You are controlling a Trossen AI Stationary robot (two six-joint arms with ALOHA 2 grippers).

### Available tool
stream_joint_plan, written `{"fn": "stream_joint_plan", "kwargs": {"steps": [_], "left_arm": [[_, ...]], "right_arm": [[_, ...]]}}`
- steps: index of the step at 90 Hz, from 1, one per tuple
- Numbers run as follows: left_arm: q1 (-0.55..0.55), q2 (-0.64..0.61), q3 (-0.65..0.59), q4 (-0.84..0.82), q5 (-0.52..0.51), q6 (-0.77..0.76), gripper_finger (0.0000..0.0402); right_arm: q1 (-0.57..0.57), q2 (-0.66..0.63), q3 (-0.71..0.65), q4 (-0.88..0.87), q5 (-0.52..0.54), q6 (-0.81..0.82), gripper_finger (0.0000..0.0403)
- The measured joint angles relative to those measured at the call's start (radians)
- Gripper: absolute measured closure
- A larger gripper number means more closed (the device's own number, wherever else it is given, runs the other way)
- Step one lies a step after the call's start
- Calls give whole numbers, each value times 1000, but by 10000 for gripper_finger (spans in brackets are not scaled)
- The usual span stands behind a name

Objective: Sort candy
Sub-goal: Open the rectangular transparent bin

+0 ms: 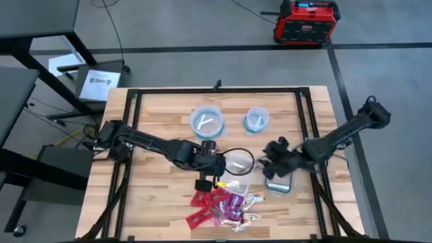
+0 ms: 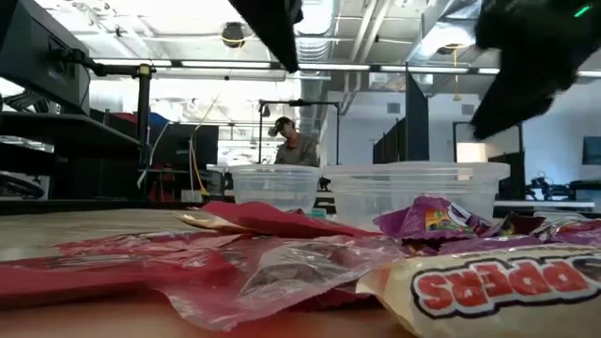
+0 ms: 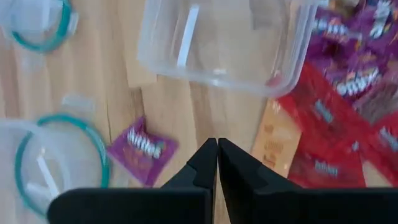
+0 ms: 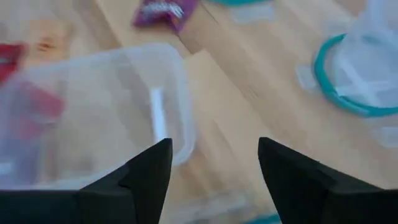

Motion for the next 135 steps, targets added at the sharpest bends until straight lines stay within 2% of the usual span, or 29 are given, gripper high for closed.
{"fn": "stream_joint_plan", "kwargs": {"steps": [10, 18, 35, 44, 56, 62, 68, 75, 90, 105, 121, 135], "left_arm": [[-13, 1, 0, -63, -10, -26, 402], [-21, 1, 0, -108, -15, -47, 402], [-40, 1, 0, -148, -41, -69, 402], [-42, 1, 0, -156, -47, -79, 402], [-42, 1, 0, -158, -51, -81, 402], [-42, 1, 0, -159, -52, -82, 402], [-42, 1, 0, -159, -52, -81, 402], [-42, 1, 0, -159, -52, -73, 402], [-43, 1, 0, -159, -52, -69, 402], [-48, 1, 0, -145, -52, -57, 402], [-48, 1, 0, -116, -52, -50, 402], [-48, 1, 0, -107, -51, -46, 402]], "right_arm": [[-96, 99, 1, 122, -130, -101, 180], [-152, 173, 11, 136, -220, -146, 181], [-180, 267, 58, 108, -274, -237, 192], [-180, 288, 81, 61, -282, -268, 238], [-183, 285, 103, 27, -282, -286, 352], [-186, 264, 112, 16, -292, -303, 386], [-189, 228, 127, -23, -287, -310, 387], [-189, 170, 153, -155, -285, -318, 391], [-143, -46, 193, -513, -298, -292, 396], [-124, -274, 139, -678, -378, -187, 399], [-112, -374, -28, -595, -388, -102, 391], [-104, -367, -115, -603, -397, -65, 339]]}}
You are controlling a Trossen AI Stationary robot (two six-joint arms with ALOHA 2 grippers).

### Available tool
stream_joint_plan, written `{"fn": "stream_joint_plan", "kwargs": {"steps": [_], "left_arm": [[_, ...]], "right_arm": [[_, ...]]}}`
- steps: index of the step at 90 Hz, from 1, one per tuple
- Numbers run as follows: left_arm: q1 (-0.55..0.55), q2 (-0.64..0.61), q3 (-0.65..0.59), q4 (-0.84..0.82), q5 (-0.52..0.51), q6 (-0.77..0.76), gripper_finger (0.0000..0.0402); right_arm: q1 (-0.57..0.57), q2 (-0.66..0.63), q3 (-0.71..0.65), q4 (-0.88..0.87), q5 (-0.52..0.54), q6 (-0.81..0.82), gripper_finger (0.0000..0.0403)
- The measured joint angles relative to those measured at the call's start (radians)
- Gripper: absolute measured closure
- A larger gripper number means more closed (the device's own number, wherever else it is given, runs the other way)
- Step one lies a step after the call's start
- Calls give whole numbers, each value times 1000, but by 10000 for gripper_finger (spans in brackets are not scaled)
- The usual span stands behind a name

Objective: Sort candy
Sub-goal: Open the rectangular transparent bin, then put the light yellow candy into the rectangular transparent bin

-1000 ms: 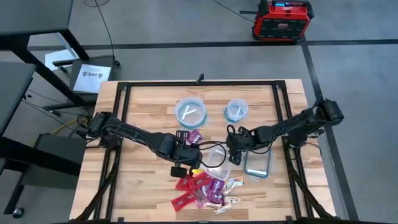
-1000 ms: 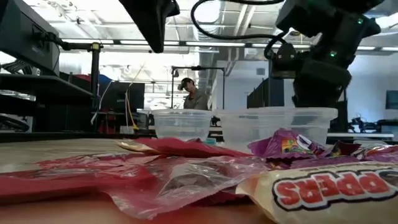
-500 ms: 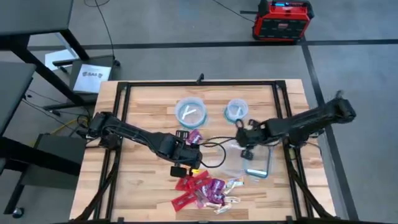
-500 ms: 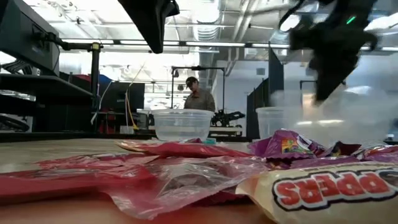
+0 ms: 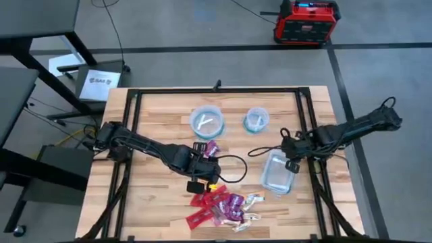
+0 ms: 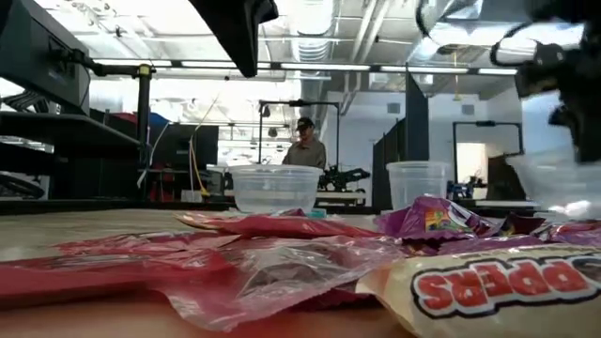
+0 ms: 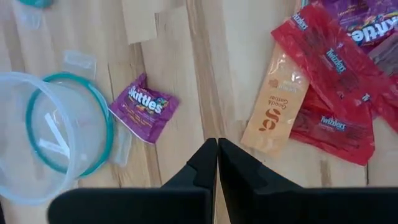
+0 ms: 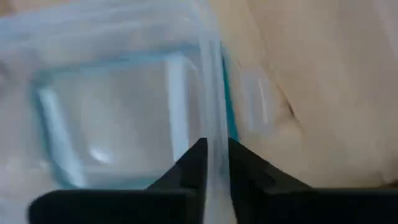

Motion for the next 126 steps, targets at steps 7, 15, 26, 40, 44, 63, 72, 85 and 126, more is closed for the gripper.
{"fn": "stream_joint_plan", "kwargs": {"steps": [7, 15, 26, 40, 44, 63, 72, 85, 126], "left_arm": [[2, 0, 0, 0, 0, -1, 402], [4, 0, 0, 2, 0, -2, 402], [15, 0, 0, 33, 0, 7, 402], [31, 0, 0, 116, 0, 12, 402], [33, 0, 0, 132, 0, 7, 402], [48, 0, 0, 127, 8, -27, 402], [49, 3, 0, 134, 8, -30, 402], [49, 4, 0, 128, 8, -38, 402], [52, 4, 0, 129, 9, -66, 402]], "right_arm": [[0, 2, -7, -14, -1, 12, 305], [-1, 0, 16, -21, -15, 14, 263], [7, -3, 98, -61, -61, 42, 212], [81, -14, 183, 47, -11, 33, 174], [106, -15, 184, 120, 30, 32, 170], [197, 58, 147, 565, 243, -117, 171], [205, 129, 135, 723, 266, -188, 172], [207, 232, 134, 798, 274, -197, 172], [207, 329, 133, 814, 274, -195, 173]]}}
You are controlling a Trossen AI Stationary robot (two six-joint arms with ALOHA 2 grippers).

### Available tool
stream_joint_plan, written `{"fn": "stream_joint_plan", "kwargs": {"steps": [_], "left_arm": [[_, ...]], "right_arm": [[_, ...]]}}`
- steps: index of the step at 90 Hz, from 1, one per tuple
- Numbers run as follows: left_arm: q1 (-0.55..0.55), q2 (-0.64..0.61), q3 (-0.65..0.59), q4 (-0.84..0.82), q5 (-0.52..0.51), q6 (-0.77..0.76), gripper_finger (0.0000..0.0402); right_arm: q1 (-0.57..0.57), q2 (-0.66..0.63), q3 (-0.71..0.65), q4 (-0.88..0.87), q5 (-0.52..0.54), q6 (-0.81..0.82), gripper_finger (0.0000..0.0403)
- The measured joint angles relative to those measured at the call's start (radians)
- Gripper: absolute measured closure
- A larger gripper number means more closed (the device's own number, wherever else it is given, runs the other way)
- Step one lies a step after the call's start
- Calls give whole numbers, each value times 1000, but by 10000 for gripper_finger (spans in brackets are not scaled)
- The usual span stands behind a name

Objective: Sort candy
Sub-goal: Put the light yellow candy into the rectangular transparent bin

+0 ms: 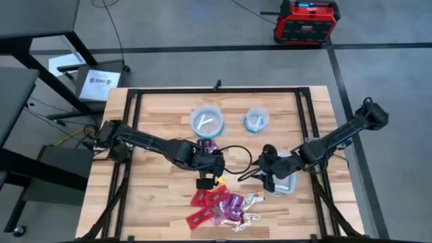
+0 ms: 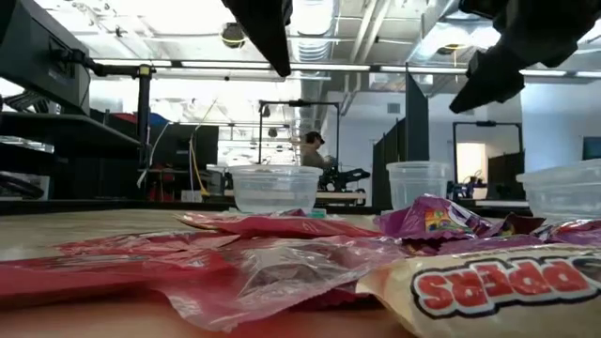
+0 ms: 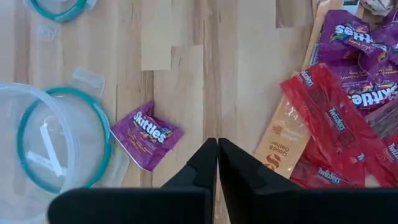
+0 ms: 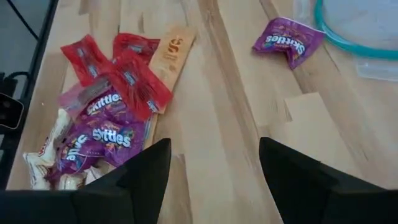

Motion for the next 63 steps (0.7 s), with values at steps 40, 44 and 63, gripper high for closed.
{"fn": "stream_joint_plan", "kwargs": {"steps": [40, 44, 63], "left_arm": [[0, 0, 0, -2, 0, -4, 402], [0, 0, 0, -2, 0, 4, 402], [5, 0, 0, -8, 0, 8, 402]], "right_arm": [[0, -33, 0, 0, 0, 4, 173], [0, -33, 0, 0, 0, 0, 173], [-7, -33, 0, -5, -3, -2, 173]]}}
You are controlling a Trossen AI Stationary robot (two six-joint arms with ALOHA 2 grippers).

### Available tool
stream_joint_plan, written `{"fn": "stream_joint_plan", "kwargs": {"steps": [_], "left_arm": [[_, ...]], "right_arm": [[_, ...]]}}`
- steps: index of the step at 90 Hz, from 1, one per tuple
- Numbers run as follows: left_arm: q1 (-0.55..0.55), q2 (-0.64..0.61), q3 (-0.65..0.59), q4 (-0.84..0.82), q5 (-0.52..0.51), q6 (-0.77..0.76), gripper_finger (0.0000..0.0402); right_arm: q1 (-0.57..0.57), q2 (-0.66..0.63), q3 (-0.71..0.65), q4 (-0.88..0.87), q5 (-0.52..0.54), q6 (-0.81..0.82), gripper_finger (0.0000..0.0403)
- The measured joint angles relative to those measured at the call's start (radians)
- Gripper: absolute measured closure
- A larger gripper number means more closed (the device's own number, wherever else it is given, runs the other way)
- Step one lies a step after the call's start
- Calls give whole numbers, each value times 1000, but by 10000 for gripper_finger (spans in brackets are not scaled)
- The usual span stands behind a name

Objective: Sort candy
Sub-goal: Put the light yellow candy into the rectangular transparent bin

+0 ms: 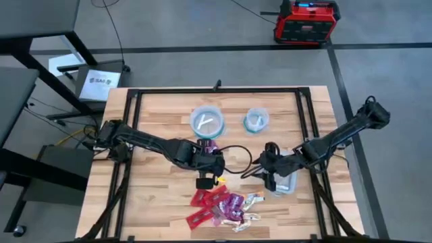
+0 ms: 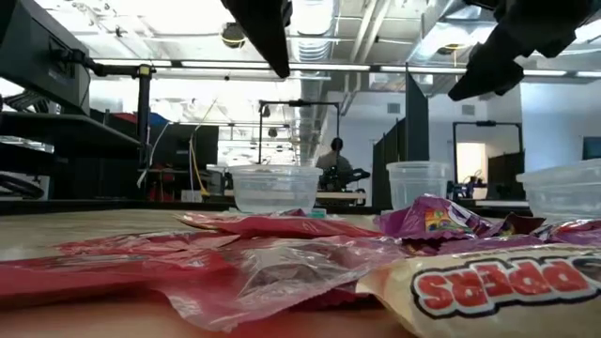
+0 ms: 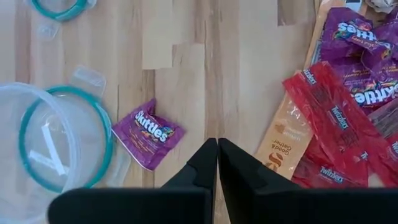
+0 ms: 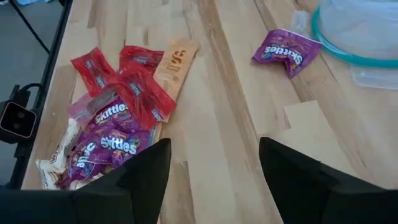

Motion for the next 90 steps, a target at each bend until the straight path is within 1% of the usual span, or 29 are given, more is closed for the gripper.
{"fn": "stream_joint_plan", "kwargs": {"steps": [19, 28, 36, 55, 61, 71, 79, 90], "left_arm": [[0, 0, 0, -2, 0, -2, 402], [-4, 0, 0, -18, 0, -16, 402], [-24, 0, 0, -28, -13, -37, 402], [-98, 0, 0, -28, -46, -47, 402], [-113, 0, 0, -23, -49, -51, 402], [-137, 0, -12, -10, -50, -51, 402], [-147, -2, -46, 28, -49, -51, 402], [-145, -5, -103, 81, -40, -52, 402]], "right_arm": [[-2, 0, 0, 0, -2, 5, 173], [-7, 1, 0, 0, -33, 21, 173], [2, 2, 0, 8, -71, -12, 173], [60, 22, 1, 60, -79, -104, 173], [70, 53, 1, 85, -82, -129, 173], [80, 139, 1, 157, -125, -154, 173], [90, 217, 3, 220, -156, -145, 173], [113, 323, 44, 226, -162, -148, 173]]}}
